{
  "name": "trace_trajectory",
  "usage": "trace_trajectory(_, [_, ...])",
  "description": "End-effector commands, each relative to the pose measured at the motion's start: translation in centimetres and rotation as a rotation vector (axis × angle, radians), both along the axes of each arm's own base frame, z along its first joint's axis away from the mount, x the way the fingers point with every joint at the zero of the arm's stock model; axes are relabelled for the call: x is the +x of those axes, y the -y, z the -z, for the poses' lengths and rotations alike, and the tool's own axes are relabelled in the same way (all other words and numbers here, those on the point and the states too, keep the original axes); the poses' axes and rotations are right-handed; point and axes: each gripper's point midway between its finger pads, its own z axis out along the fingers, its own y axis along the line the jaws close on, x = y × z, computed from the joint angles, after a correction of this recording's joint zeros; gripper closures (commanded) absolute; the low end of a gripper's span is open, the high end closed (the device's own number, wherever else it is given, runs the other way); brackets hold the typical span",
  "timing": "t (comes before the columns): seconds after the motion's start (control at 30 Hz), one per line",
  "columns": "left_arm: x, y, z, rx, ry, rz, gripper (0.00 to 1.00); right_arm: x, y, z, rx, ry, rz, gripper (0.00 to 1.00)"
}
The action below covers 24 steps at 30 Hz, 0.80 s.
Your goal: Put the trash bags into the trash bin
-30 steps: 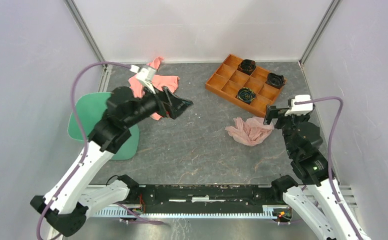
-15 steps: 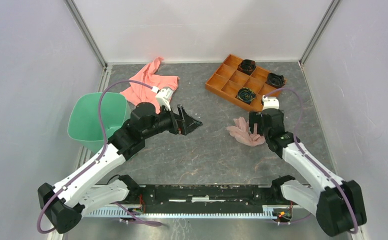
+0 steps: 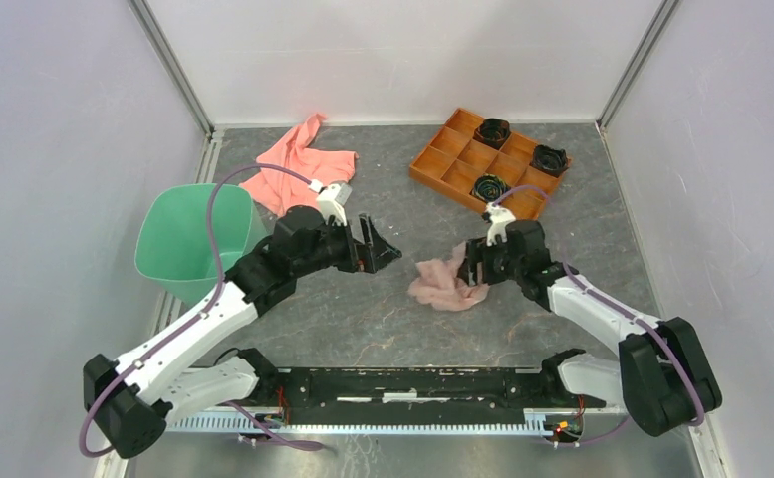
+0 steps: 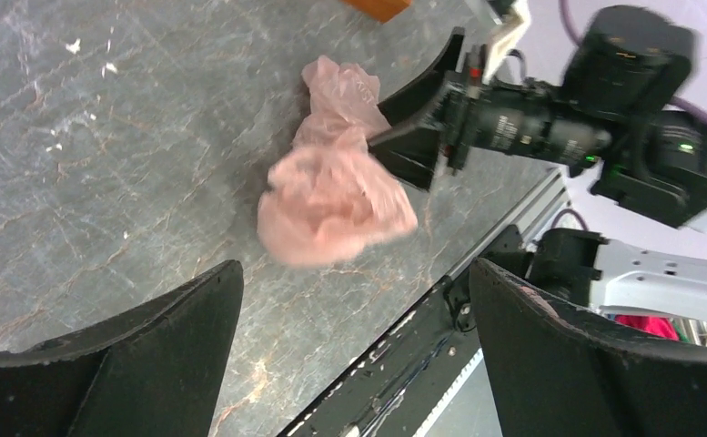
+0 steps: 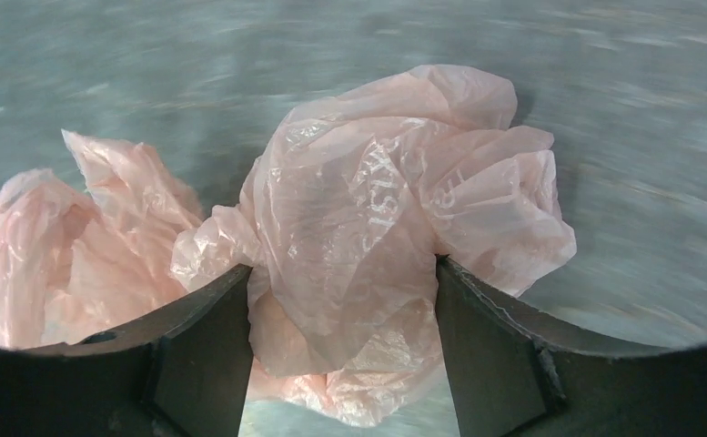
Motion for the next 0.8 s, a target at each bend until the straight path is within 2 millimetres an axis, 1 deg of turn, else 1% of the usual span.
trace_trajectory(0.0, [0.4,1.2,2.0,-0.002,-0.035,0.028,0.00,-2.4,-6.8,-3.8,0.243,0.043,-0.233,0.28])
trace_trajectory(0.07, [0.3,1.8,3.0,-0.017,-0.067,0.037,0.00,-3.5,-8.1,-4.3,0.289,0.043,-0.271,0.30])
trace_trajectory(0.13, [0.0,2.6,4.2,-0.030,-0.104,0.062,0.00,-4.1,-8.5,-4.5,0.294,0.051,-0.283,0.31])
trace_trajectory(0.23, [-0.5,3.2,6.5,0.001,-0.155,0.076,0.00,-3.9,-7.6,-3.9,0.237,0.067,-0.255,0.31])
trace_trajectory(0.33, [-0.4,3.0,8.4,0.045,-0.178,0.050,0.02,-3.0,-5.9,-3.1,0.129,0.095,-0.212,0.33])
trace_trajectory(0.37, [-0.3,2.9,8.9,0.056,-0.179,0.042,0.03,-2.7,-5.4,-2.7,0.090,0.101,-0.198,0.38])
trace_trajectory(0.43, [-0.1,2.8,9.6,0.075,-0.184,0.035,0.06,-2.3,-4.9,-2.5,0.054,0.113,-0.187,0.56])
trace_trajectory(0.5, [0.0,3.2,10.6,0.090,-0.209,0.044,0.10,-2.4,-5.3,-2.7,0.074,0.119,-0.206,0.75])
trace_trajectory(0.57, [-0.3,4.2,10.9,0.059,-0.238,0.079,0.12,-2.8,-6.1,-3.1,0.120,0.123,-0.243,0.89])
trace_trajectory(0.6, [-0.5,4.9,10.8,0.030,-0.252,0.101,0.11,-3.0,-6.5,-3.4,0.140,0.126,-0.260,0.94])
trace_trajectory(0.63, [-0.7,5.6,10.7,0.001,-0.260,0.125,0.08,-3.3,-6.8,-3.6,0.154,0.129,-0.274,0.99])
trace_trajectory(0.67, [-0.9,6.2,10.4,-0.023,-0.262,0.139,0.02,-3.4,-7.0,-3.9,0.165,0.137,-0.282,0.99])
trace_trajectory(0.7, [-1.1,6.8,10.0,-0.039,-0.253,0.153,0.00,-3.5,-7.1,-4.0,0.171,0.141,-0.290,1.00])
trace_trajectory(0.77, [-1.1,7.5,9.6,-0.033,-0.227,0.156,0.00,-3.8,-7.3,-4.8,0.187,0.163,-0.302,1.00])
